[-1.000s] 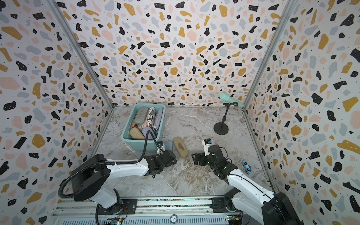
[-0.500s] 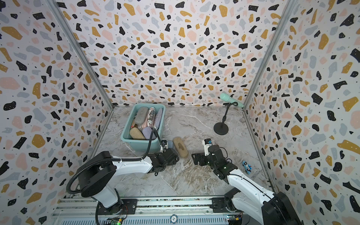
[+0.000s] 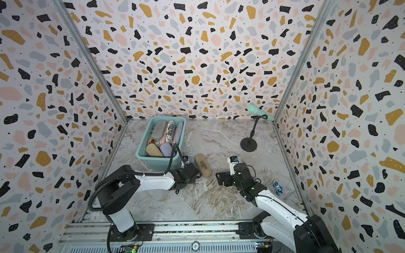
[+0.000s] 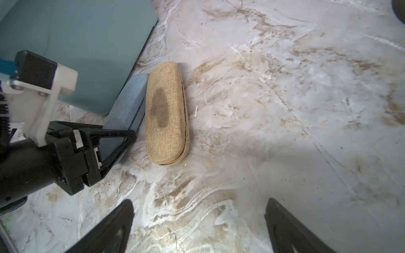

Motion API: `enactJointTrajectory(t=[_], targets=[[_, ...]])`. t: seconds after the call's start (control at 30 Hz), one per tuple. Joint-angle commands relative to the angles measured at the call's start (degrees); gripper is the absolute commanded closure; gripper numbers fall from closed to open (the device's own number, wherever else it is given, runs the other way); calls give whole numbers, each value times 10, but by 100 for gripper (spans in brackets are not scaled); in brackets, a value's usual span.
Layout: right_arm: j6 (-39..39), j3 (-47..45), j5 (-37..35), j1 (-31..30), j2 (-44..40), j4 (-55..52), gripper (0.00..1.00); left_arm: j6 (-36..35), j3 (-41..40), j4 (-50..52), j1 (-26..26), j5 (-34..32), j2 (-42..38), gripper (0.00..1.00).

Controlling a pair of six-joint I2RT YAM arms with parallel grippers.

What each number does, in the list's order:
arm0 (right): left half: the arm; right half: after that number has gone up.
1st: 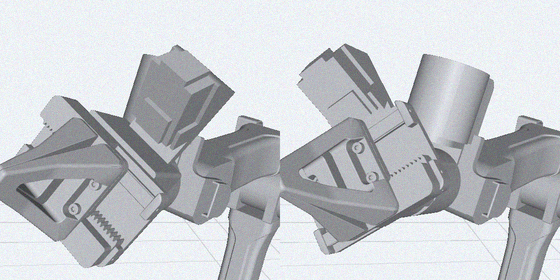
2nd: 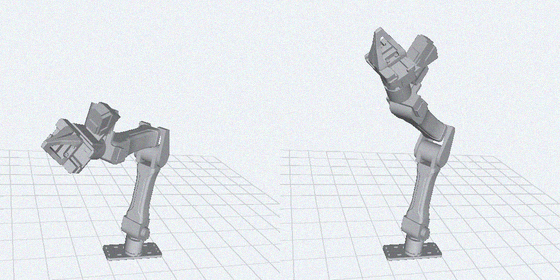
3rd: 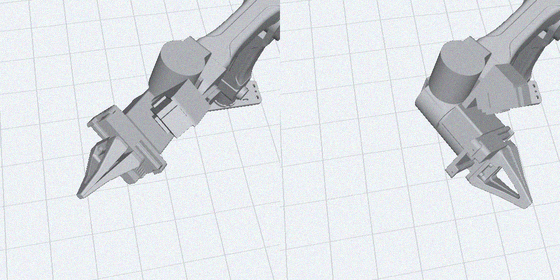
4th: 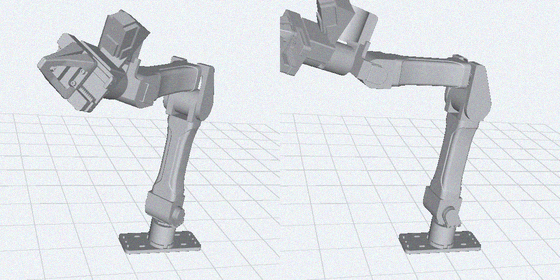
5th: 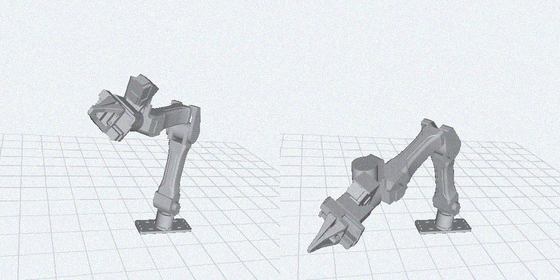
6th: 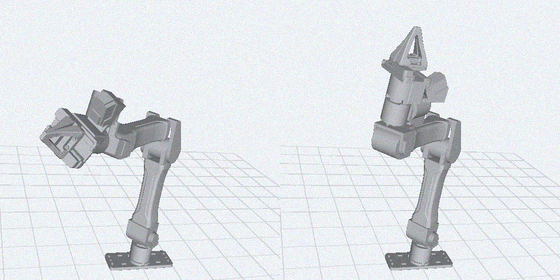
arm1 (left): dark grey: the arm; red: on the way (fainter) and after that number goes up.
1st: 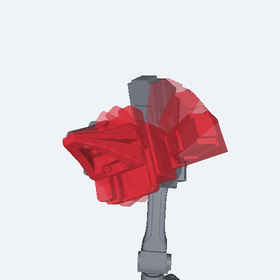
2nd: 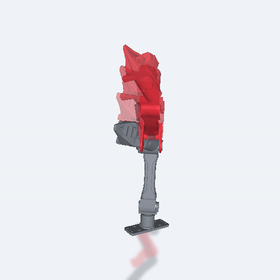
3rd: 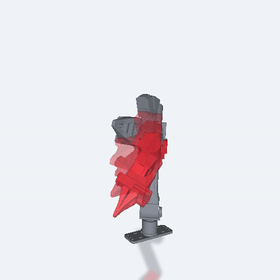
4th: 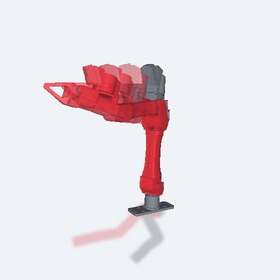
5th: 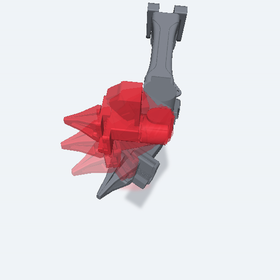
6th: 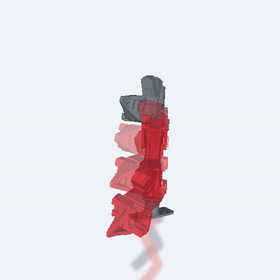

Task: Put the glasses cases into the storage boxes
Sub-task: Pick up the glasses case at the center of the board.

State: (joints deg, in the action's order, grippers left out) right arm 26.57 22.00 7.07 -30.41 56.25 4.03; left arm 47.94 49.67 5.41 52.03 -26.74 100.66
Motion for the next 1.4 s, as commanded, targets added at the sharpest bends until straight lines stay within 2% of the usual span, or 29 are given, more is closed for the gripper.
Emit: enactJointTrajectory(t=[0.0, 0.17, 0.43, 0.73, 0.97, 1.07, 1.2, 1.37], targets=[[1, 9, -3, 3, -1, 7, 5, -19, 10, 16, -1, 4, -15, 42], [1, 10, -3, 3, 1, 9, 5, -41, 21, 39, 9, 3, -41, 42], [3, 15, -5, 3, 1, 7, 5, -77, 36, 54, 51, -9, -87, 43], [2, 25, -6, 3, 6, 6, 5, -109, 44, 59, 66, 11, -172, 45], [1, 41, -2, 3, 12, 1, 5, -160, 115, 118, 60, -66, -237, 47], [2, 47, 3, 2, 15, 3, 5, -189, 150, 141, 29, -62, -249, 47], [6, 52, 15, 3, 21, 5, 6, -228, 186, 153, -45, -41, -257, 48], [11, 56, 21, 2, 27, 7, 7, -250, 203, 135, -151, 26, -242, 48]])
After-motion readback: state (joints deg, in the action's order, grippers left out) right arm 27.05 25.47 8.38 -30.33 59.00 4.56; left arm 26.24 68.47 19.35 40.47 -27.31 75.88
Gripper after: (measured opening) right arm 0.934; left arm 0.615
